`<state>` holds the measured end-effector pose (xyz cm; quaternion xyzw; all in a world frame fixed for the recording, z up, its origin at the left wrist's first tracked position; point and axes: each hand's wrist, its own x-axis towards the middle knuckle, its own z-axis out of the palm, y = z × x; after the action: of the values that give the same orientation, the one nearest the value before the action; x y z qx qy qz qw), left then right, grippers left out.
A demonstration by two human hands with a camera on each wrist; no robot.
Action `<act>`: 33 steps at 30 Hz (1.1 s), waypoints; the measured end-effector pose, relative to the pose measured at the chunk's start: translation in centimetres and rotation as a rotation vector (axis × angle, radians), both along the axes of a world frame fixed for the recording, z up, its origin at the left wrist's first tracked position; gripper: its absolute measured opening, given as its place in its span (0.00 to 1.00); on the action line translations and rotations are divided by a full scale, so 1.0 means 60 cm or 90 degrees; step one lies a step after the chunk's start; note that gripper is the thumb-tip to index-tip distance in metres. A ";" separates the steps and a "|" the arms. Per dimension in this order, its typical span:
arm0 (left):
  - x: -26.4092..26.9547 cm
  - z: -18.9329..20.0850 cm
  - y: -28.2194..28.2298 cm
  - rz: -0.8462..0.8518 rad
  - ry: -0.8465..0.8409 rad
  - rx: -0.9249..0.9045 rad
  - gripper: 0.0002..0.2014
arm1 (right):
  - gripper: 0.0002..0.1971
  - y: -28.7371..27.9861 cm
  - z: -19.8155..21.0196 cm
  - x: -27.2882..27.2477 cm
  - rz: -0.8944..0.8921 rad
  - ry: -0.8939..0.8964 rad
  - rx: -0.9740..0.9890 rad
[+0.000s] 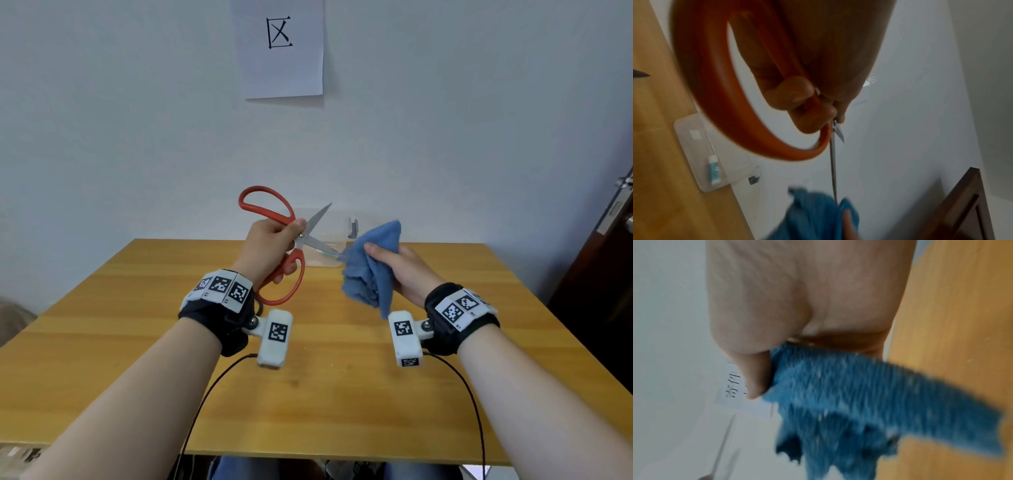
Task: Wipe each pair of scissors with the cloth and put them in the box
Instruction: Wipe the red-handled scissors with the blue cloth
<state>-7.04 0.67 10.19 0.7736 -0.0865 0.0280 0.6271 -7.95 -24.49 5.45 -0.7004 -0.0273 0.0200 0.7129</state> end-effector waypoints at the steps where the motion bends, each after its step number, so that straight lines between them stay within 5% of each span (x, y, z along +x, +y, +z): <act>1: -0.002 -0.001 -0.003 -0.014 -0.006 0.018 0.18 | 0.21 0.007 0.008 0.002 0.031 0.002 0.023; 7: -0.012 0.008 -0.009 -0.084 -0.029 0.093 0.24 | 0.24 0.060 0.025 -0.002 0.175 0.008 0.000; 13: -0.021 0.012 -0.018 -0.111 -0.037 0.113 0.24 | 0.12 0.089 0.020 -0.010 0.080 -0.066 0.046; 20: -0.021 0.011 -0.021 -0.141 -0.025 0.123 0.21 | 0.08 0.106 0.024 -0.017 0.038 -0.027 0.194; 33: -0.017 0.024 -0.024 -0.130 -0.053 0.212 0.25 | 0.27 0.092 0.029 0.003 -0.077 0.036 0.340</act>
<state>-8.06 -0.77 11.63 0.8522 -0.1937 -0.0183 0.4858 -7.80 -18.95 7.18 -0.4869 0.0302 -0.0110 0.8729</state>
